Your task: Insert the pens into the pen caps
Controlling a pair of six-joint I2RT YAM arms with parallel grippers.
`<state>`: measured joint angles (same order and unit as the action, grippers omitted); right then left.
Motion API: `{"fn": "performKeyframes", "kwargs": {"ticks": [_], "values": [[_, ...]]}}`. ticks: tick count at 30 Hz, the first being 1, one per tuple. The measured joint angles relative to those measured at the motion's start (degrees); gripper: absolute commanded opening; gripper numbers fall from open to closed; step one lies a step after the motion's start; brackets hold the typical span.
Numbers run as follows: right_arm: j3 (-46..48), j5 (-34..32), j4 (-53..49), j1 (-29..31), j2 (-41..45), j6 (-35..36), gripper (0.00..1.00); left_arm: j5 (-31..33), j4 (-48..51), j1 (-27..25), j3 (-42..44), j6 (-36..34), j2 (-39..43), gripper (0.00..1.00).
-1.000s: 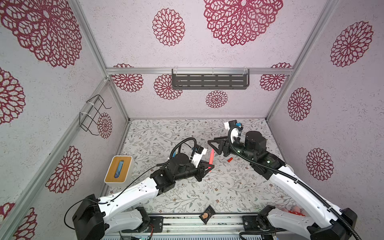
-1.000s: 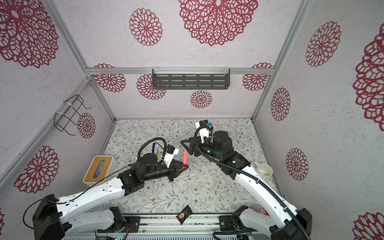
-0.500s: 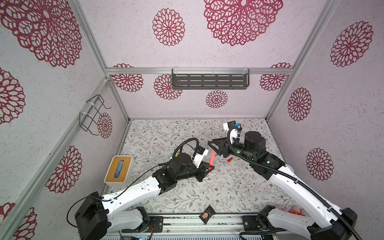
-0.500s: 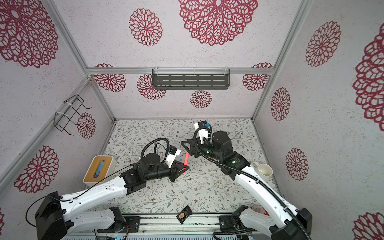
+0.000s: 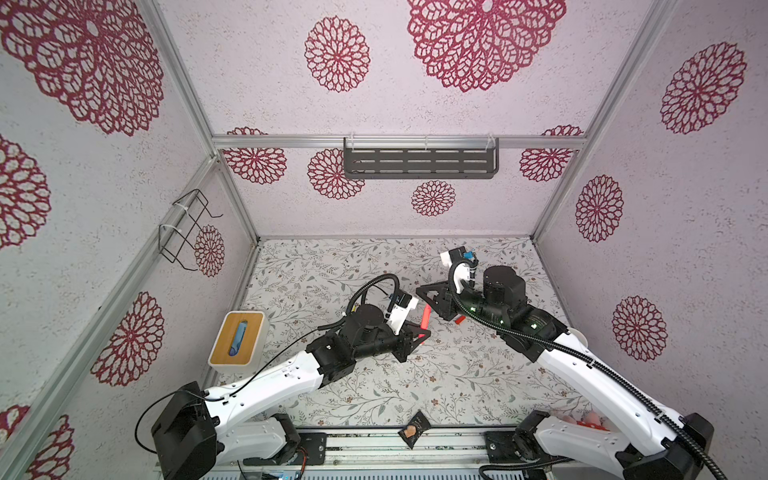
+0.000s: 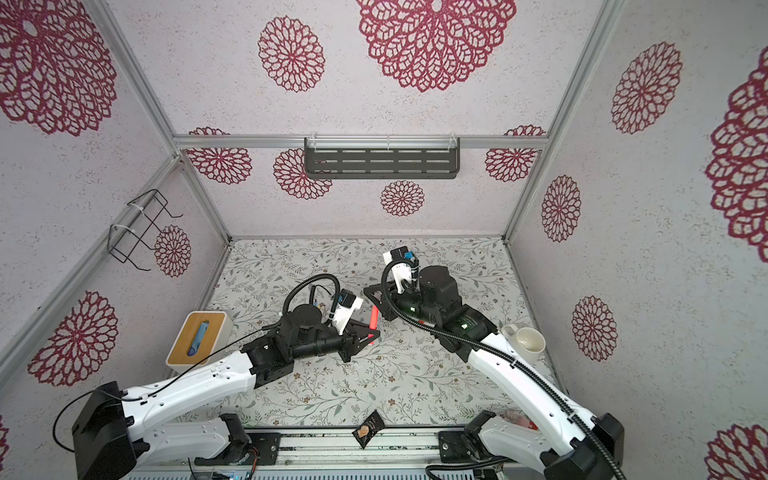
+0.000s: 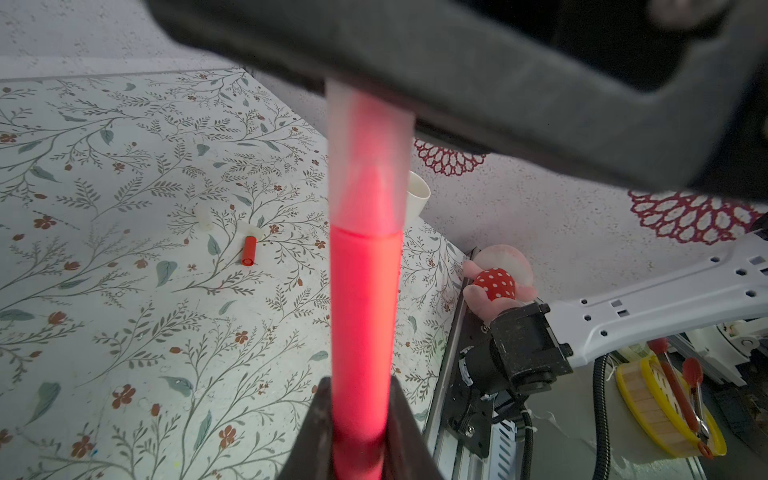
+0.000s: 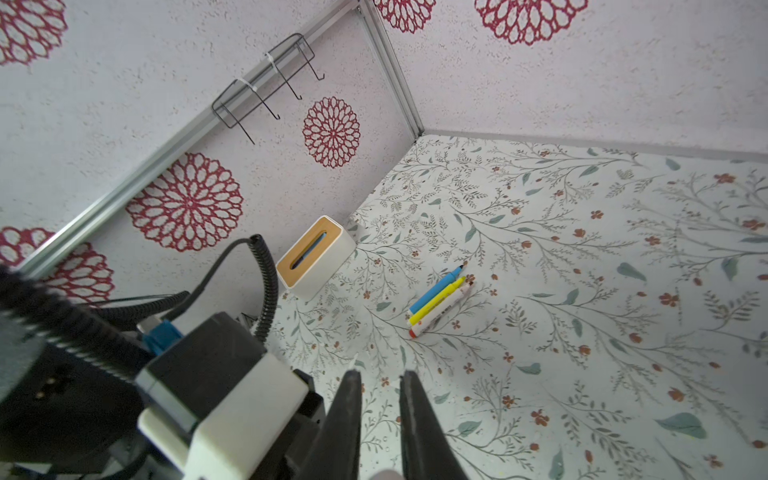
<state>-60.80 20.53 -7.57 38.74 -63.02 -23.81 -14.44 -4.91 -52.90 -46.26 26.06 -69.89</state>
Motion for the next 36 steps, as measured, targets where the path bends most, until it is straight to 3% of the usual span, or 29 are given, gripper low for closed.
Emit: {"fn": "performKeyframes", "kwargs": {"ticks": [4, 12, 27, 36], "values": [[0.6, -0.9, 0.6, 0.5, 0.0, 0.3, 0.00, 0.1, 0.1, 0.0, 0.1, 0.1, 0.0, 0.00], [5.0, -5.0, 4.9, 3.3, 0.2, -0.2, 0.00, -0.8, 1.9, 0.8, 1.7, 1.7, 0.7, 0.00], [12.9, -14.2, 15.8, 8.2, 1.2, -5.8, 0.00, -13.6, 0.5, 7.3, 5.0, 5.4, 2.1, 0.00], [13.8, -17.5, 19.7, 10.0, 0.5, -7.3, 0.00, -16.4, 1.2, 9.4, 5.0, 5.5, 3.1, 0.00]]}}
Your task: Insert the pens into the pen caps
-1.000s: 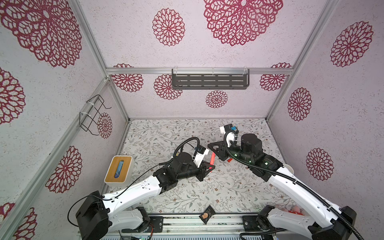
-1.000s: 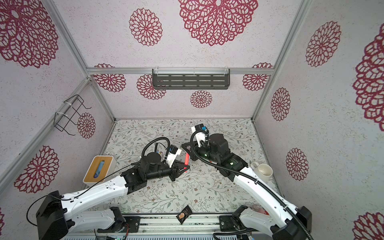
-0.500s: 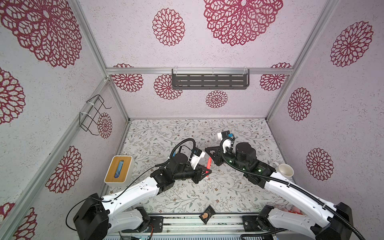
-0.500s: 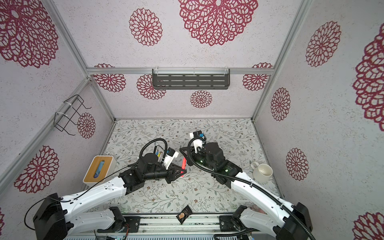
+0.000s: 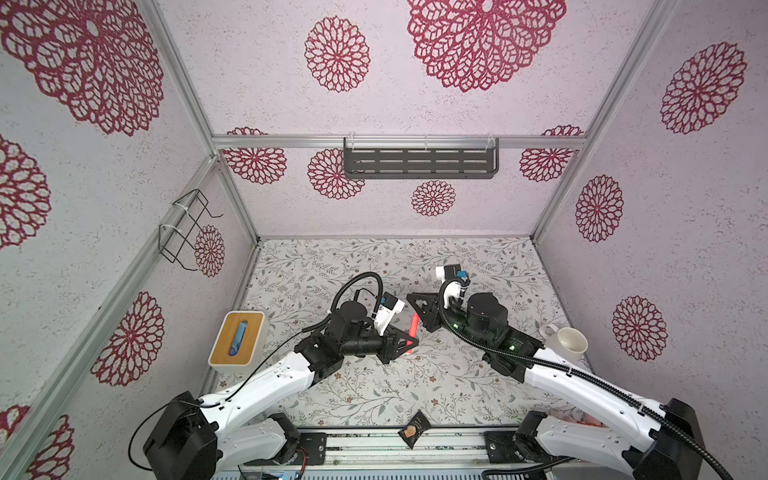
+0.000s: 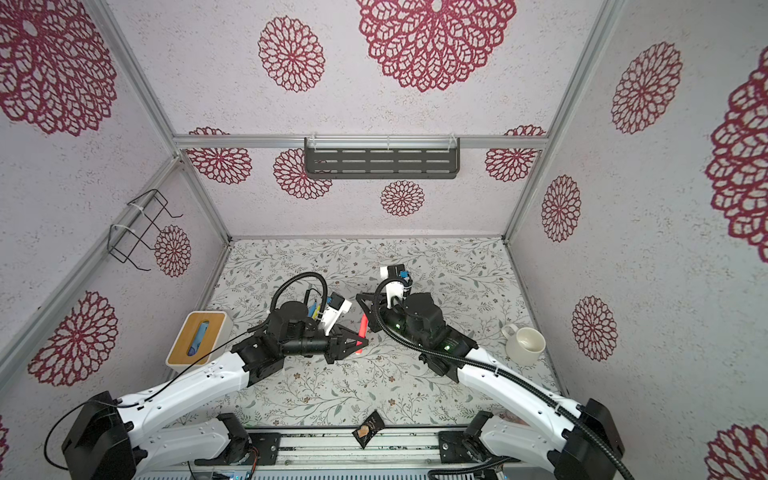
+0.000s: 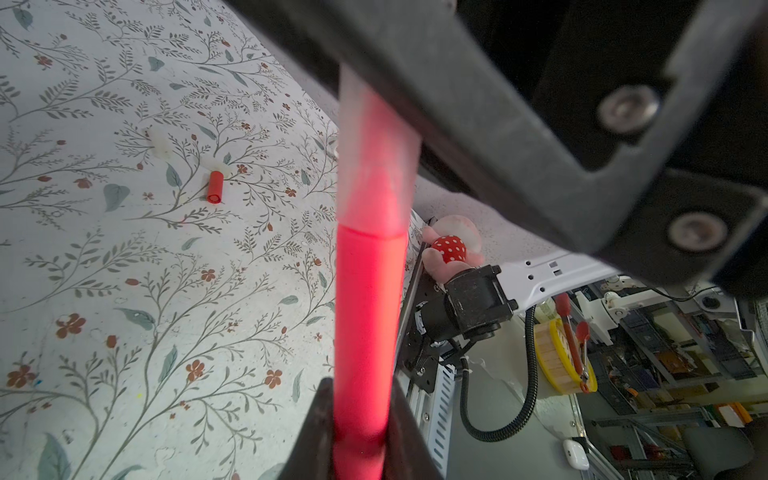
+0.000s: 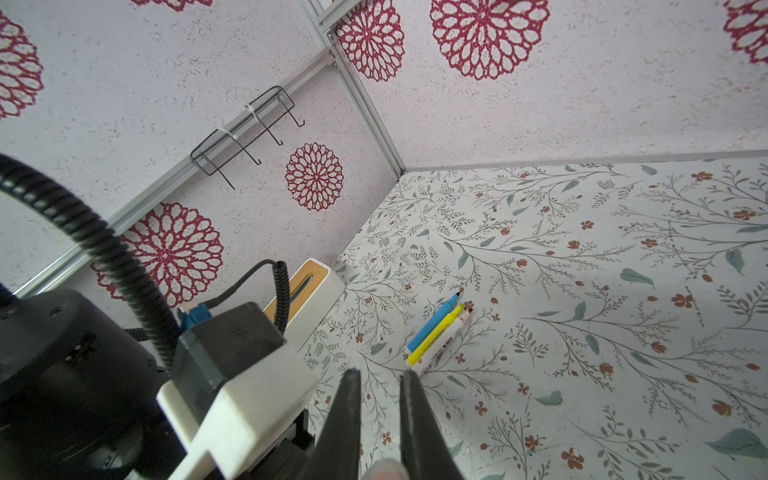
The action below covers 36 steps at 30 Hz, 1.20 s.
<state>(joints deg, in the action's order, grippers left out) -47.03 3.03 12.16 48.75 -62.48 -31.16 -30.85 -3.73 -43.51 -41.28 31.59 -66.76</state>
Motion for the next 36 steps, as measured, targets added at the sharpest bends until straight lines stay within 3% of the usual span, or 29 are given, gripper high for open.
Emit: {"fn": "performKeyframes", "kwargs": {"ticks": [36], "values": [[2.1, -7.8, 6.4, 4.3, -3.2, -4.3, 0.00, -7.3, 4.6, 5.5, 0.0, -0.4, 0.8, 0.00]]}}
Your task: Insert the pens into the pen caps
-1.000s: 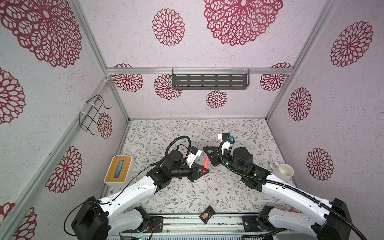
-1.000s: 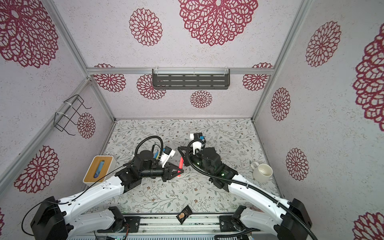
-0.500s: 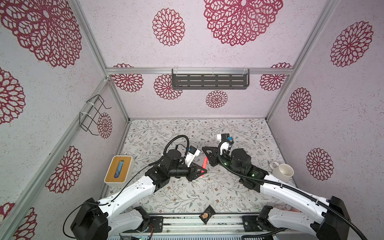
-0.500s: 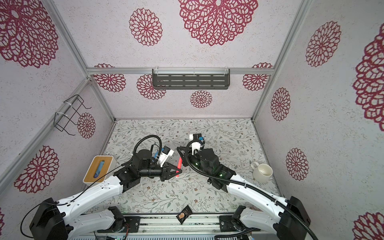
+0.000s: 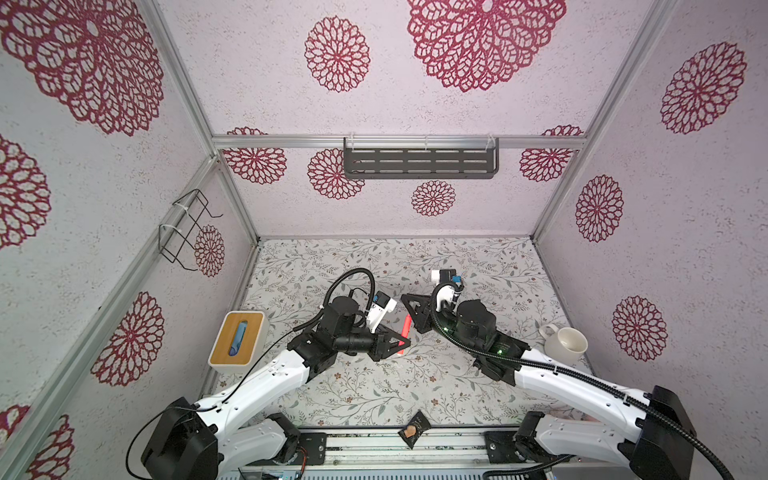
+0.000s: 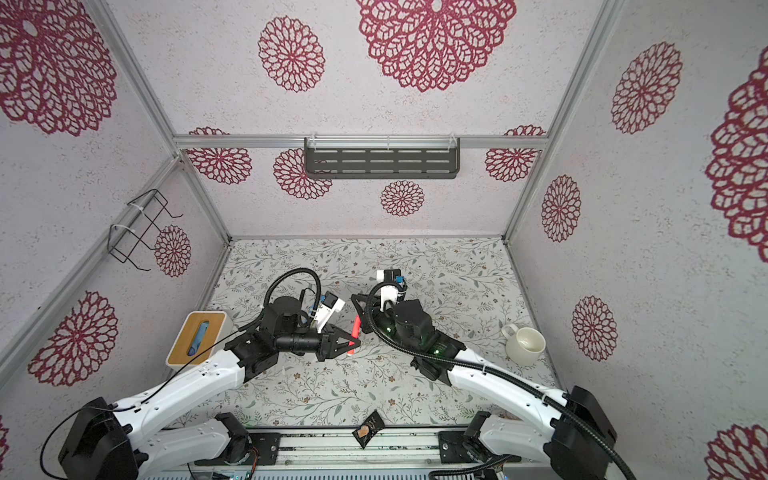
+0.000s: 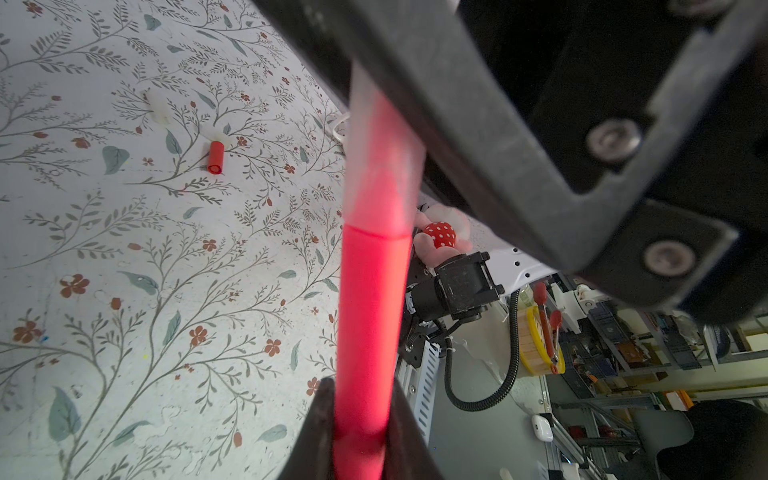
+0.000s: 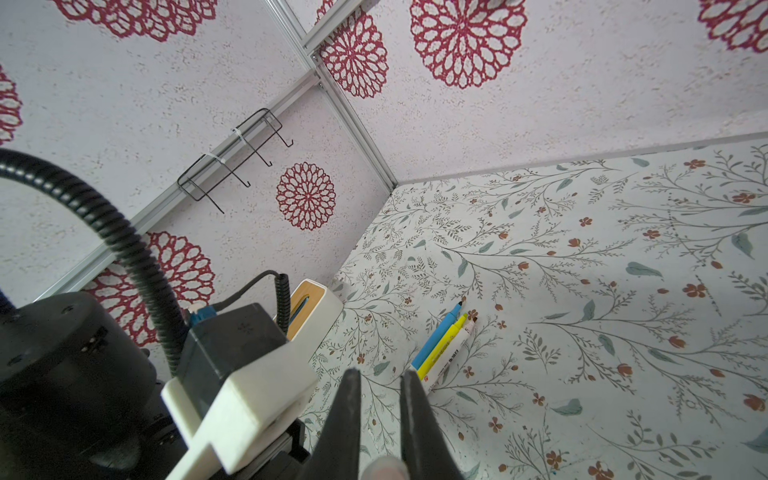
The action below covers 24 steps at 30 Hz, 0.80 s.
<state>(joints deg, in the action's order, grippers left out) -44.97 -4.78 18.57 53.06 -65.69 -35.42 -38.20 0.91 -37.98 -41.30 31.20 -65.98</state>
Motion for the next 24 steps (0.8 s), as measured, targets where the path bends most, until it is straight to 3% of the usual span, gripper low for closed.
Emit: {"fn": "performKeyframes", "kwargs": {"ticks": [24], "values": [[1.7, -6.0, 5.7, 2.3, -1.9, -2.8, 0.00, -1.9, 0.3, 2.2, 0.0, 0.5, 0.0, 0.00]]}}
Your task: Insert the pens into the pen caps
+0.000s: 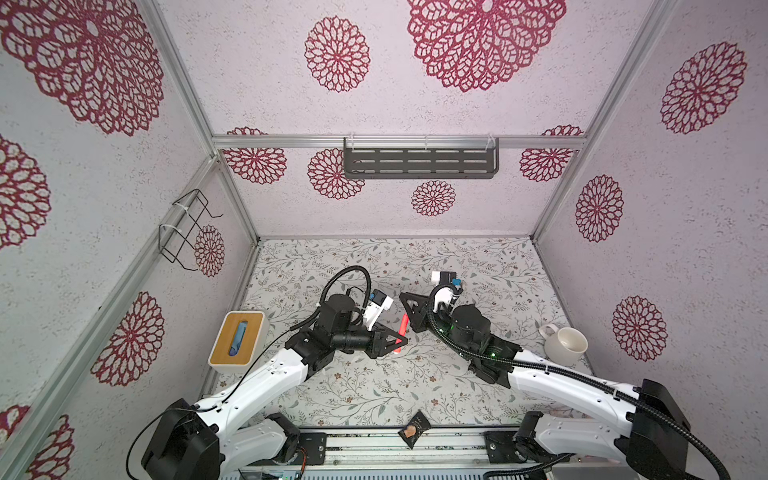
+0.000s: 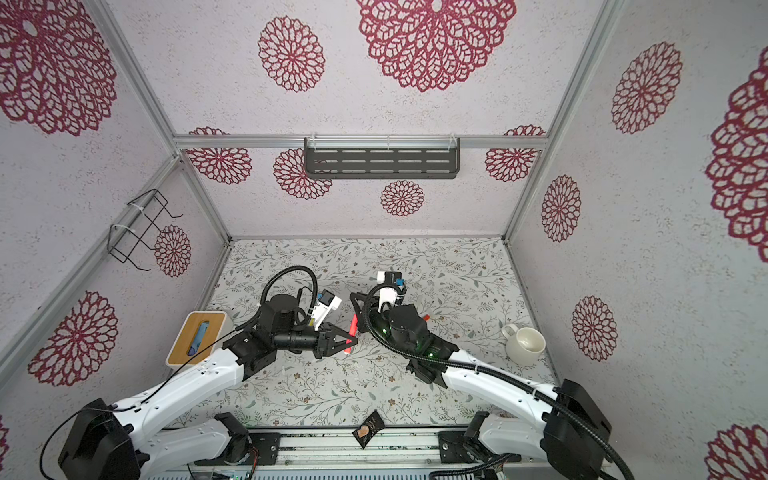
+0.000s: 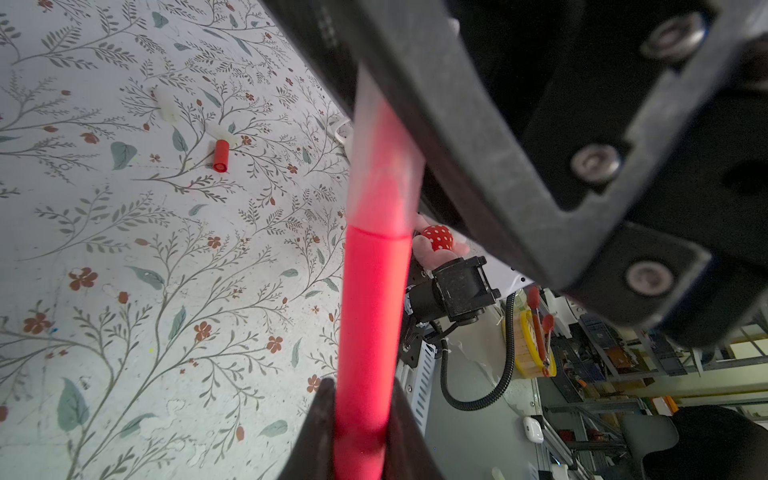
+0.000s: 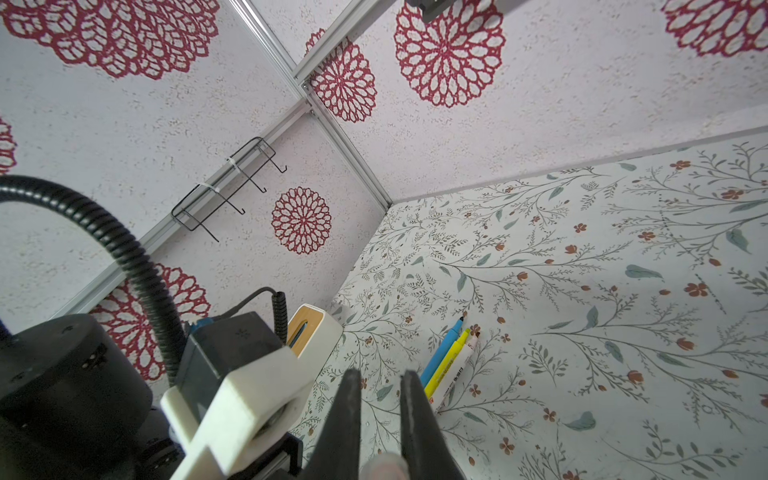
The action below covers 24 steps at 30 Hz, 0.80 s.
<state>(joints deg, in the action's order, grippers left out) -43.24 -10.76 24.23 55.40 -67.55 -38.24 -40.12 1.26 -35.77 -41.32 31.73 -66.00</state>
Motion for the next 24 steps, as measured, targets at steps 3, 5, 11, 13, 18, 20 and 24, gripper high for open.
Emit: {"fn": "performKeyframes", "kwargs": {"ticks": [3, 5, 11, 13, 18, 20, 24], "values": [[0.1, -0.3, 0.2, 0.2, 0.0, -0.4, 0.00, -0.4, 0.0, 0.1, 0.0, 0.0, 0.0, 0.00], [0.1, -0.7, 0.3, 0.3, 0.0, -0.4, 0.00, -0.6, 0.1, 0.3, -0.1, 0.0, 0.0, 0.00], [0.1, -1.7, 1.8, 0.8, -0.3, -0.4, 0.00, -1.7, 0.1, 1.0, -0.7, 0.0, 0.0, 0.00], [0.1, -1.7, 2.0, 0.9, -0.3, -0.4, 0.00, -1.8, 0.2, 1.0, -0.7, 0.0, 0.0, 0.00], [0.1, -2.3, 2.9, 1.3, -0.8, -0.4, 0.00, -2.2, 0.2, 1.3, -0.7, 0.3, 0.0, 0.00], [0.0, -2.9, 3.3, 1.6, -1.1, -0.4, 0.00, -2.7, 0.2, 1.7, -0.7, 0.3, 0.0, 0.00], [0.2, -4.0, 4.0, 2.3, -1.4, -0.6, 0.00, -3.3, 0.4, 2.0, -0.9, 0.4, -0.1, 0.00]]}}
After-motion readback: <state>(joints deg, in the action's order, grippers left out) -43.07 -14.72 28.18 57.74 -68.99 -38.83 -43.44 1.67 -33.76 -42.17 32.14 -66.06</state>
